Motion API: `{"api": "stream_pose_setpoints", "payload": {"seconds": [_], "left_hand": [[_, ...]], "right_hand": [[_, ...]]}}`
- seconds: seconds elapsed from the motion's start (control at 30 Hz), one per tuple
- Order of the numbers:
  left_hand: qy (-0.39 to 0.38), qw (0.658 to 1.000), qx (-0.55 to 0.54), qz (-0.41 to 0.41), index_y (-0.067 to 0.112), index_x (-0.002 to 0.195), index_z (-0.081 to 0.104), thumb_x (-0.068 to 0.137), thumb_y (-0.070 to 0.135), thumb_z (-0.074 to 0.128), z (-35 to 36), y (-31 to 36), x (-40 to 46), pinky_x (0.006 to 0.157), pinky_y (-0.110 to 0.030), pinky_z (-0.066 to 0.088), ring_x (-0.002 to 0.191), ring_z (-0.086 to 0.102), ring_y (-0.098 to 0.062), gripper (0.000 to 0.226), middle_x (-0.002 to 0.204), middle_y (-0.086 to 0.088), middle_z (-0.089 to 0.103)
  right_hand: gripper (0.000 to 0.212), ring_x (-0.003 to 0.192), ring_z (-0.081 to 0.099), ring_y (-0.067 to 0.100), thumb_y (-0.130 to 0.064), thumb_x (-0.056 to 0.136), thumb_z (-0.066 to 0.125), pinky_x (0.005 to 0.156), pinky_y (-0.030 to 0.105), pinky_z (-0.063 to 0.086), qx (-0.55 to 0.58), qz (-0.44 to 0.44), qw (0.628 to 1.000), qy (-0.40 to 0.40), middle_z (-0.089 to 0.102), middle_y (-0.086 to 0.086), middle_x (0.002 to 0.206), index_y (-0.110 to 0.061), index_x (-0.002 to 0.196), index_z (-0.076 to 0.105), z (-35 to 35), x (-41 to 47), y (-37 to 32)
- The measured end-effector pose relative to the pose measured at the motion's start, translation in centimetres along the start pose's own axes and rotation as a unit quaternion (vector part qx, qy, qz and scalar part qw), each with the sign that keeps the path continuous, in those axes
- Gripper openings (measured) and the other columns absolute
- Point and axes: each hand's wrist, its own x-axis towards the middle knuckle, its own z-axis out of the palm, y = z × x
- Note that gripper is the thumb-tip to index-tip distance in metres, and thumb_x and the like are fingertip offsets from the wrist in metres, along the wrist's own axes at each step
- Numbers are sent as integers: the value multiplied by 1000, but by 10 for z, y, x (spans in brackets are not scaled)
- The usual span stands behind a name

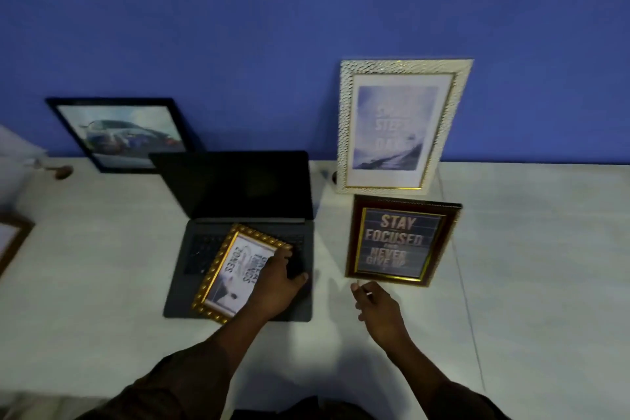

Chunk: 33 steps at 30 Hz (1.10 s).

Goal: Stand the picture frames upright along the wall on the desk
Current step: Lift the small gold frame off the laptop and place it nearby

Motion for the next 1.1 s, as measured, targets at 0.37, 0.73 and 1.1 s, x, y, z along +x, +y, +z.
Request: {"api": "stream_pose_setpoints", "payload": {"seconds": [0.37, 0.73, 1.1], "left_hand": [[107, 988, -68, -89, 22, 119, 63, 84, 56, 70, -101, -113, -15, 76, -35, 64, 95, 73, -16, 50, 112, 3, 71], [-5, 991, -119, -59, 26, 113, 70, 81, 74, 61, -111, -152, 4, 75, -40, 66, 84, 78, -13, 58, 103, 3, 79], [-82, 979, -157, -97, 29, 112, 67, 71, 51, 78, -132, -174, 31, 77, -43, 65, 88, 77, -18, 48, 99, 4, 78]], "right_hand": [[16, 101, 68, 22, -48, 97, 56, 94, 44, 57, -54, -39, 990, -126, 71, 2, 112, -34, 94, 63, 111, 10, -82], [34, 90, 72, 16, -57, 83, 69, 87, 41, 58, 86, 52, 994, -50, 76, -2, 103, -30, 103, 67, 161, 0, -107], [21, 91, 77, 19, -8, 96, 62, 82, 45, 61, 180, -10, 983, -44, 81, -2, 97, -25, 97, 74, 181, -35, -142]]}}
